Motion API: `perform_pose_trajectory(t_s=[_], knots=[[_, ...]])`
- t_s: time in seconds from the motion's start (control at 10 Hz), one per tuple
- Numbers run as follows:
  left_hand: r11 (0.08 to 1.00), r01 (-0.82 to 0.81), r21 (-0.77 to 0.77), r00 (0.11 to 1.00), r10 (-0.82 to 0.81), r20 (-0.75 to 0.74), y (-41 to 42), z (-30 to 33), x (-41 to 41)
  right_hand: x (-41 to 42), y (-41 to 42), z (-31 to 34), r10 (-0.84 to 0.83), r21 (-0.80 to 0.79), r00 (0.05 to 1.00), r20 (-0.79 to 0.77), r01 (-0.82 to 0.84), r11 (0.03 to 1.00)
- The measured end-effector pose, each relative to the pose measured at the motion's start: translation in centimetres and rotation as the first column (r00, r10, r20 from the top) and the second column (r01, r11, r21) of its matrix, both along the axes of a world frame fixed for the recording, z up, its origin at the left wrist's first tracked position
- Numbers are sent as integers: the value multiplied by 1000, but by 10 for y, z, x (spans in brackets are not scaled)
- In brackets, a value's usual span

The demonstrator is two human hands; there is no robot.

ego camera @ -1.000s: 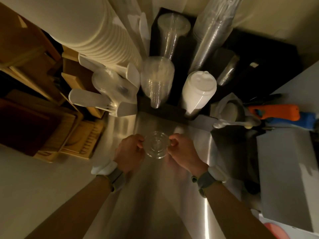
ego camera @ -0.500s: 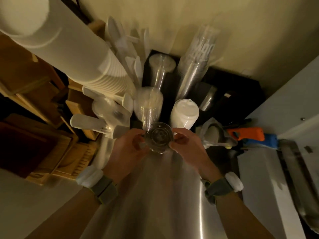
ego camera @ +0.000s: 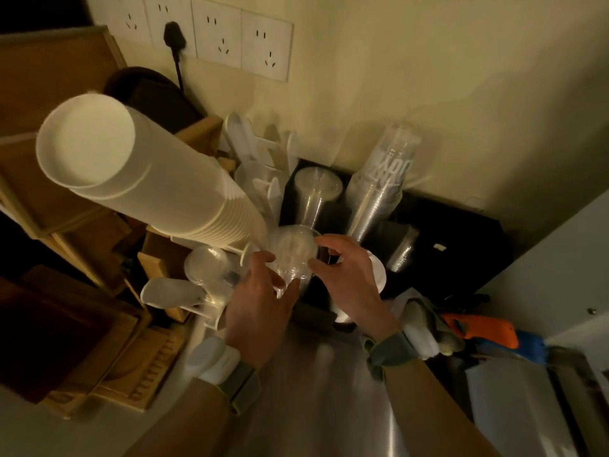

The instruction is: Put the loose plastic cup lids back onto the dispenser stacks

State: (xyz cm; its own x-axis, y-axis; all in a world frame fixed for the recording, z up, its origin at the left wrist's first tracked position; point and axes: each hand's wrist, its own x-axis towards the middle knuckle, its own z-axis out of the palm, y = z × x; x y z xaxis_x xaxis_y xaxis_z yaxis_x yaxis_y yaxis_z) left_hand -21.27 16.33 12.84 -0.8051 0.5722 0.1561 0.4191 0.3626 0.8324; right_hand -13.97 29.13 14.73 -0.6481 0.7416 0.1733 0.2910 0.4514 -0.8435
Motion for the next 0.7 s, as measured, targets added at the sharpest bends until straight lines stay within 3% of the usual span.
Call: perform_pose_trajectory(t_s=[0.2,0.4,0.7], knots=[[995,-82,-48,996,83,18,10,2,0,-23,6,-11,32,18,999,34,-32,999],[991,-57,-122,995,66,77,14,4,-2,-31,10,-23,47,109,990,133,-62,992],[995,-7,-97,995,16,99,14,4,-4,-29,8,-27,19,17,1000,17,-19,1000]])
